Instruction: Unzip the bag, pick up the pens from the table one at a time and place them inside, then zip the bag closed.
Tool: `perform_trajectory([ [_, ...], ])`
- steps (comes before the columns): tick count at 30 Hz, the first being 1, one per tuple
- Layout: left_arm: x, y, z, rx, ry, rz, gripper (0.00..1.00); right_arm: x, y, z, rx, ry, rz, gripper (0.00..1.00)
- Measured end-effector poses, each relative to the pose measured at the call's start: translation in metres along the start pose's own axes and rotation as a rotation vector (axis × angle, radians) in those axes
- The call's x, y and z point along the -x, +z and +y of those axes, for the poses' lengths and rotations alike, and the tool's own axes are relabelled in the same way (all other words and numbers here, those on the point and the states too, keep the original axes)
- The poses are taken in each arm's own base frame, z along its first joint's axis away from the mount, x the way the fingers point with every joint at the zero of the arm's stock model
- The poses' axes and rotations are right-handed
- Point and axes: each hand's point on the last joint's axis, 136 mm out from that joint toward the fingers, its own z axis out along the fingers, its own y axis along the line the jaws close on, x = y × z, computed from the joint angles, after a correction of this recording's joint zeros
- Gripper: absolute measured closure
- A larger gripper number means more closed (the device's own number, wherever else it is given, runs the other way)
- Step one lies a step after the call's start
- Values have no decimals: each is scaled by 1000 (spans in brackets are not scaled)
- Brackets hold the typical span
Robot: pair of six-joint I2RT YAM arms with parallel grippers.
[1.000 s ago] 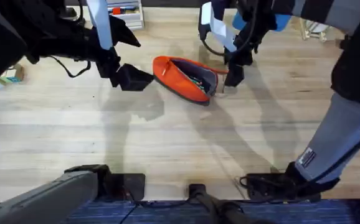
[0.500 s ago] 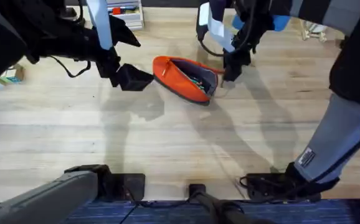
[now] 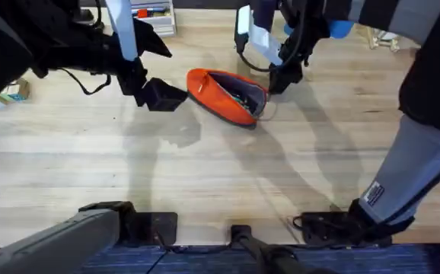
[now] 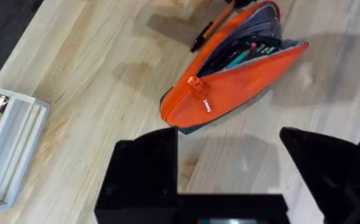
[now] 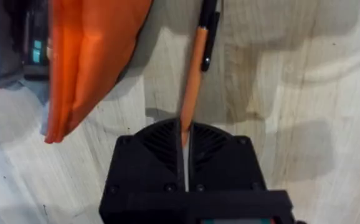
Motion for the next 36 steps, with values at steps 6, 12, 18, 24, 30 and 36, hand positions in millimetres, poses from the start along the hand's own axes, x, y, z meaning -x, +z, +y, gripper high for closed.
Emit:
perform_trajectory([
  [6,0,0,0,0,0,0,8,0,0,0,-2,-3,7,974],
  [12,0,0,0,0,0,0,8,-6,-1,2,1,-2,44,972],
  [18,0,0,0,0,0,0,8,-14,-4,2,-7,-1,92,971],
  [24,0,0,0,0,0,0,8,-10,-45,-2,-117,-11,84,969],
  [30,0,0,0,0,0,0,8,-4,-89,1,-222,21,46,969],
  [36,0,0,0,0,0,0,8,-6,-103,11,-224,62,43,972],
])
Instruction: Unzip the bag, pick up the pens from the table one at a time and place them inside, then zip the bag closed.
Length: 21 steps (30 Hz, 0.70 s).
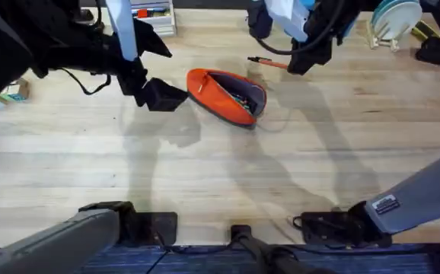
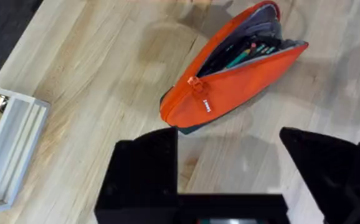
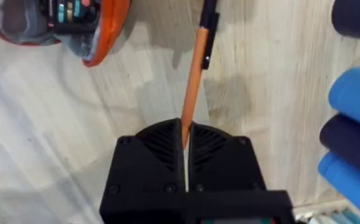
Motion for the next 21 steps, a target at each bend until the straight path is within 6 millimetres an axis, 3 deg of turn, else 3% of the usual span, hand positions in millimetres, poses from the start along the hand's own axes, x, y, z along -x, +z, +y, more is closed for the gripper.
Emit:
perform_trajectory([
  [7,0,0,0,0,0,0,7,-2,-34,7,-46,80,-25,971],
  [12,0,0,0,0,0,0,7,0,-61,26,-31,119,-79,971],
  [21,0,0,0,0,0,0,8,6,-69,65,112,227,-92,970],
])
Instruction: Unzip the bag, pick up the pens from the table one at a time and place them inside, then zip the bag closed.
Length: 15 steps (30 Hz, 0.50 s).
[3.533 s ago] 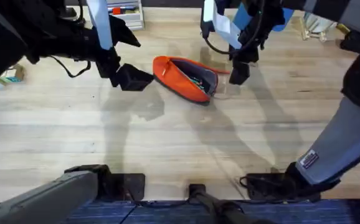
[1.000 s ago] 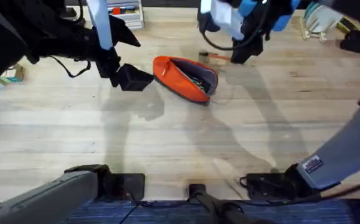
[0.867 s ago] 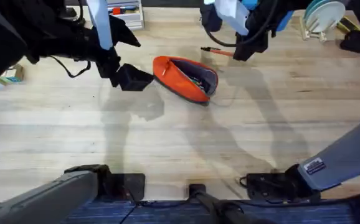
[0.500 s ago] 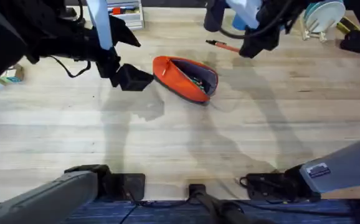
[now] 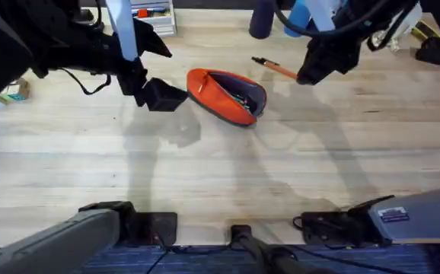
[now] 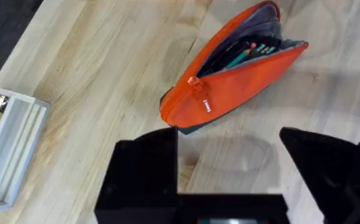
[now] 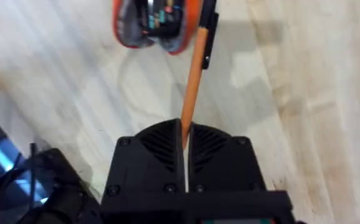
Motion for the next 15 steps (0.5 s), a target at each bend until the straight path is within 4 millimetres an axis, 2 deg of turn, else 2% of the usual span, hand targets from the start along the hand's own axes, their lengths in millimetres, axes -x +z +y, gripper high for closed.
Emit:
perform_trajectory([
  [9,0,0,0,0,1,0,8,27,6,32,50,-51,-17,970],
  [15,0,0,0,0,1,0,8,35,7,32,41,4,-36,970],
])
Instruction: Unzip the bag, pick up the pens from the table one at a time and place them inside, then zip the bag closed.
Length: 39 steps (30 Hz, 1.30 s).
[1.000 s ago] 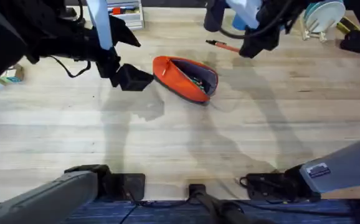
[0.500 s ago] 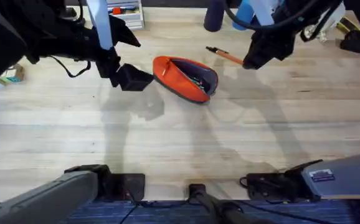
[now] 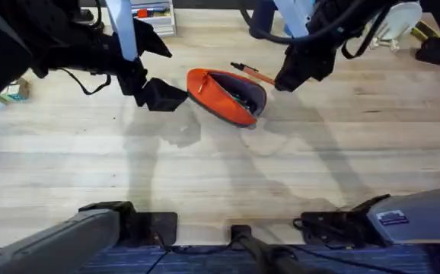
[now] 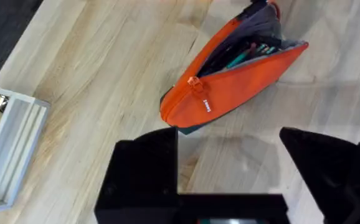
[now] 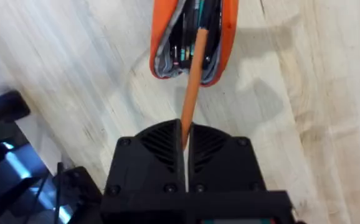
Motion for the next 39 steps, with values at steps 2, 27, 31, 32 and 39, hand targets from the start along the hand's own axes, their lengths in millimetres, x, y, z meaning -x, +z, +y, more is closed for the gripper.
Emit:
perform_trajectory([
  [2,0,0,0,0,0,0,8,0,2,0,7,18,3,970],
  [27,0,0,0,0,0,0,7,14,50,-4,88,34,50,968],
  [31,0,0,0,0,0,0,7,16,56,-7,87,33,48,968],
  [32,0,0,0,0,0,0,7,19,58,-10,81,31,41,968],
  [39,0,0,0,0,0,0,7,29,78,-22,69,23,24,968],
])
